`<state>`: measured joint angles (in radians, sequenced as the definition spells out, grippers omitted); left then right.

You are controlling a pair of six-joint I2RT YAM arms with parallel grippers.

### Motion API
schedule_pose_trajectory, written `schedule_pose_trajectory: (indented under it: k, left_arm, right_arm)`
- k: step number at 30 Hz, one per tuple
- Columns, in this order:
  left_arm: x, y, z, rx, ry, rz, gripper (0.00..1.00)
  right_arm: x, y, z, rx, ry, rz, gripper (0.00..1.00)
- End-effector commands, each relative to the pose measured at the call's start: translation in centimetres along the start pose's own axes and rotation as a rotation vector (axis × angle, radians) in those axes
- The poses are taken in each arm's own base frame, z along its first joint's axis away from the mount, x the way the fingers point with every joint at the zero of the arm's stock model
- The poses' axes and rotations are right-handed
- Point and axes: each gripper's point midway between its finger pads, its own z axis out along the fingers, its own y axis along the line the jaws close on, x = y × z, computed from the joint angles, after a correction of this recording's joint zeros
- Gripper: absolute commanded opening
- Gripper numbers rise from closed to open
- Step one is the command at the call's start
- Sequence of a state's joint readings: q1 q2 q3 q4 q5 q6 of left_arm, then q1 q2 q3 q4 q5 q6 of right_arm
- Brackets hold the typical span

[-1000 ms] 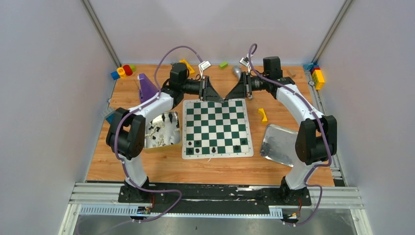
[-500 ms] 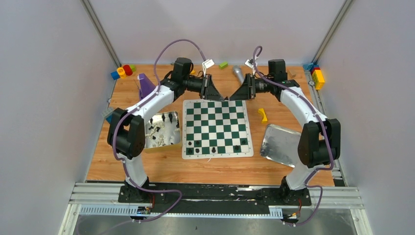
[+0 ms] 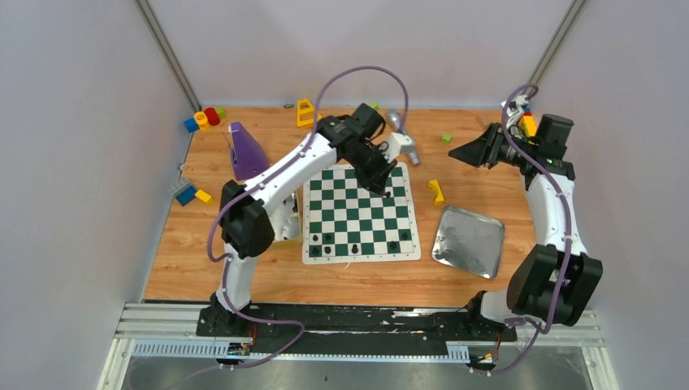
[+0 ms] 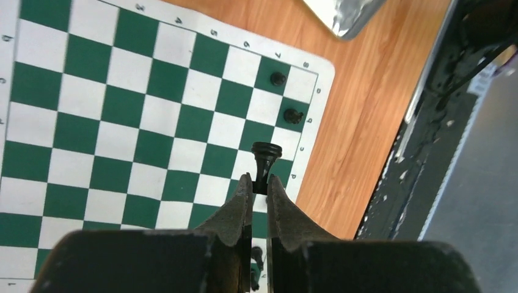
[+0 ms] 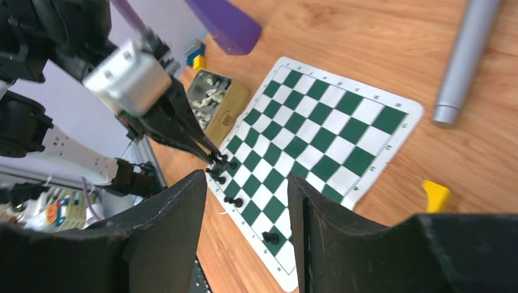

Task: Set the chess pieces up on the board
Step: Adjust the chess piece, then place the chess piece on the chessboard.

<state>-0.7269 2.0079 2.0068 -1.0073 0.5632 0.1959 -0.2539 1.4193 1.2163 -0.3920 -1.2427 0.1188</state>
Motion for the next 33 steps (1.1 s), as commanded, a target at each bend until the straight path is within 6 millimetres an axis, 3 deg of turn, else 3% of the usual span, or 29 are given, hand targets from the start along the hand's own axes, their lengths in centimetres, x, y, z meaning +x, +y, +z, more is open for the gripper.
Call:
schedule_pose_trajectory:
  k: [1, 7, 14, 20, 33]
  left_arm:
    - [3.5, -1.0, 1.3, -0.086, 0.286, 0.146, 0.01]
    - [5.2, -3.6, 6.0, -0.083, 0.474, 0.281, 0.01]
    - [6.6, -5.7, 10.7, -0.094, 0.573, 0.413, 0.01]
    - [7.2, -6.1, 13.1, -0.111, 0.601, 0.482, 0.01]
    - [6.5, -5.5, 15.7, -0.169, 0.585, 0.595, 0.02]
  right_arm:
    - [-0.6, -0.2, -3.6, 0.083, -0.082, -0.1, 0.53]
    - [0.9, -1.6, -6.3, 0.178, -0.132, -0.106, 0.53]
    - [0.7, -1.1, -8.0, 0.181, -0.167, -0.107, 0.52]
    - [0.7, -0.5, -8.4, 0.164, -0.174, -0.107, 0.52]
    - [1.1, -0.5, -8.4, 0.133, -0.169, -0.109, 0.52]
